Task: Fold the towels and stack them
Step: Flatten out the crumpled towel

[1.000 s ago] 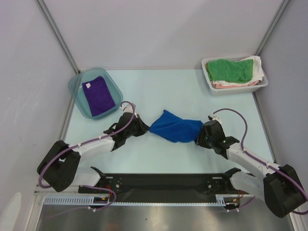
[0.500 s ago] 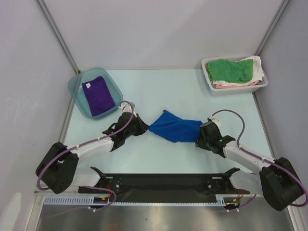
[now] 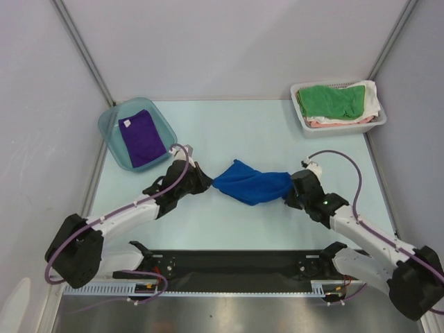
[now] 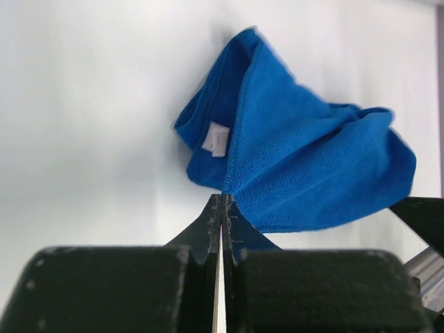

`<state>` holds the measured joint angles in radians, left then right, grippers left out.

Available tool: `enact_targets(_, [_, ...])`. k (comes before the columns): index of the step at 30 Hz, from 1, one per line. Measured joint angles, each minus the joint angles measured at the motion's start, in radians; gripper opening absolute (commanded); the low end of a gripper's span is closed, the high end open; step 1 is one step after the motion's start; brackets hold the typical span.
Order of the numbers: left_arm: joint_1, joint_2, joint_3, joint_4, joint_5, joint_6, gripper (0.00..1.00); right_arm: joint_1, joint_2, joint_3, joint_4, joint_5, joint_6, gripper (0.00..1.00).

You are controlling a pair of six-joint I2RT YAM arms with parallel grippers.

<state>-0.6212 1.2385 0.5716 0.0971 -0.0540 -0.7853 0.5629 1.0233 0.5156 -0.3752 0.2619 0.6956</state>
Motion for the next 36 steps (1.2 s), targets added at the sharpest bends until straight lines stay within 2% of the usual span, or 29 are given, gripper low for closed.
enact_targets(4, [0.0, -0.071, 0.05, -0.05, -0.013, 0.04, 0.0, -0.005, -0.109, 0.111, -0.084, 0.012, -0.02, 0.0])
enact_targets(9, [-0.024, -0.149, 0.159, -0.12, -0.045, 0.111, 0.0, -0.014, -0.128, 0.301, -0.152, 0.019, -0.065, 0.0])
enact_targets(15, [-0.085, -0.194, 0.366, -0.22, -0.1, 0.221, 0.0, -0.033, -0.077, 0.549, -0.197, 0.029, -0.151, 0.0])
enact_targets(22, [-0.095, -0.176, 0.661, -0.283, -0.151, 0.341, 0.0, -0.057, 0.038, 0.847, -0.176, 0.021, -0.251, 0.0])
enact_targets(30, [-0.137, -0.17, 0.847, -0.31, -0.191, 0.476, 0.0, -0.056, 0.06, 1.024, -0.122, -0.004, -0.372, 0.0])
enact_targets(36, [-0.266, -0.183, 0.955, -0.317, -0.225, 0.604, 0.0, -0.034, 0.047, 1.106, -0.072, -0.026, -0.459, 0.0])
